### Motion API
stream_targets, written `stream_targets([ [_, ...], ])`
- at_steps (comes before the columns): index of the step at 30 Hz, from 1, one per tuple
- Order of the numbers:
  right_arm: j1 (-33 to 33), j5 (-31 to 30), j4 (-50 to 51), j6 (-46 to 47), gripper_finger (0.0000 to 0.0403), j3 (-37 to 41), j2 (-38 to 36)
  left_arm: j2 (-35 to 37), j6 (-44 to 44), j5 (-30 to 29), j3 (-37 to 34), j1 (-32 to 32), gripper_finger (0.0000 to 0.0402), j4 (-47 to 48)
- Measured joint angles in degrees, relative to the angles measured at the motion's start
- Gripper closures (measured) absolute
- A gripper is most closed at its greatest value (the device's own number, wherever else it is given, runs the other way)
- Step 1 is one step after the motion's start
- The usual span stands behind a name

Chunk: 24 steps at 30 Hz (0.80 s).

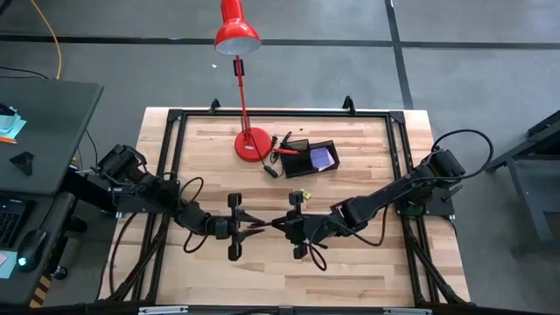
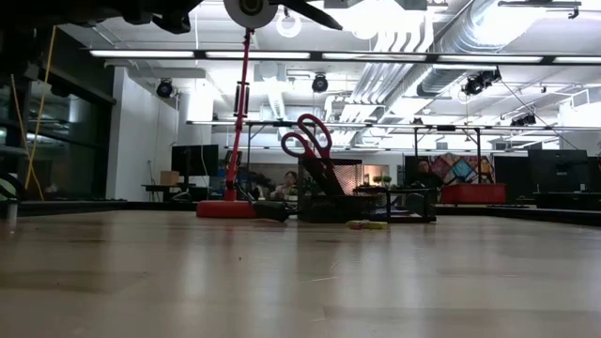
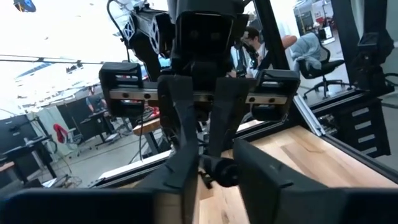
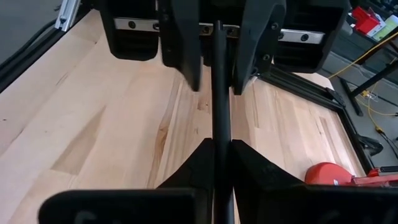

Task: Pick and place office supplies into organizer
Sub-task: Put the black pen into the black desk organizer

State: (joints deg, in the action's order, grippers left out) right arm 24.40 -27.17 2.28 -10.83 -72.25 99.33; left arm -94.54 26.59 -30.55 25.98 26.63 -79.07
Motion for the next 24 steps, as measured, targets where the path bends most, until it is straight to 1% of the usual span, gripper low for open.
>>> stream_targets([
  [4, 0.0, 0.3, -0.2, -0.1, 0.0381, 0.0, 0.0, 0.0, 0.0, -0.5, 0.0, 0.0, 0.0361, 0.0],
  [6, 0.0, 1.6, -0.3, 0.4, 0.0383, 0.0, 0.0, 0.0, 0.2, -0.5, 0.0, 0.0, 0.0375, 0.2],
  [11, 0.0, 2.1, -0.7, 0.3, 0.0378, 0.0, 0.0, 0.0, 0.1, -0.5, 0.0, 0.0, 0.0372, 0.1],
  [14, 0.0, 2.3, -0.8, -0.3, 0.0372, 0.0, 0.0, 0.0, -1.0, -1.3, 0.0, 0.0, 0.0349, 0.1],
  [16, 0.0, 2.8, -0.8, -0.4, 0.0365, 0.0, 0.0, 0.0, -1.5, -2.4, 0.0, 0.0, 0.0343, 0.2],
  [18, 0.0, 1.6, -0.7, -1.0, 0.0355, 0.0, 0.0, 0.0, -1.5, -3.3, 0.0, 0.0, 0.0348, 0.3],
  [21, 0.6, -4.0, 1.2, -0.9, 0.0339, 0.0, 0.0, 0.0, -1.6, -3.8, 0.0, 0.0, 0.0373, 0.8],
  [22, 0.8, -5.9, 1.9, -0.5, 0.0335, 0.0, 0.0, 0.0, -1.6, -3.8, 0.0, -0.1, 0.0376, 0.9],
  [24, 0.9, -6.8, 2.8, 0.7, 0.0327, 0.0, 0.0, 0.0, -1.6, -3.9, 0.0, 0.0, 0.0376, 0.9],
])
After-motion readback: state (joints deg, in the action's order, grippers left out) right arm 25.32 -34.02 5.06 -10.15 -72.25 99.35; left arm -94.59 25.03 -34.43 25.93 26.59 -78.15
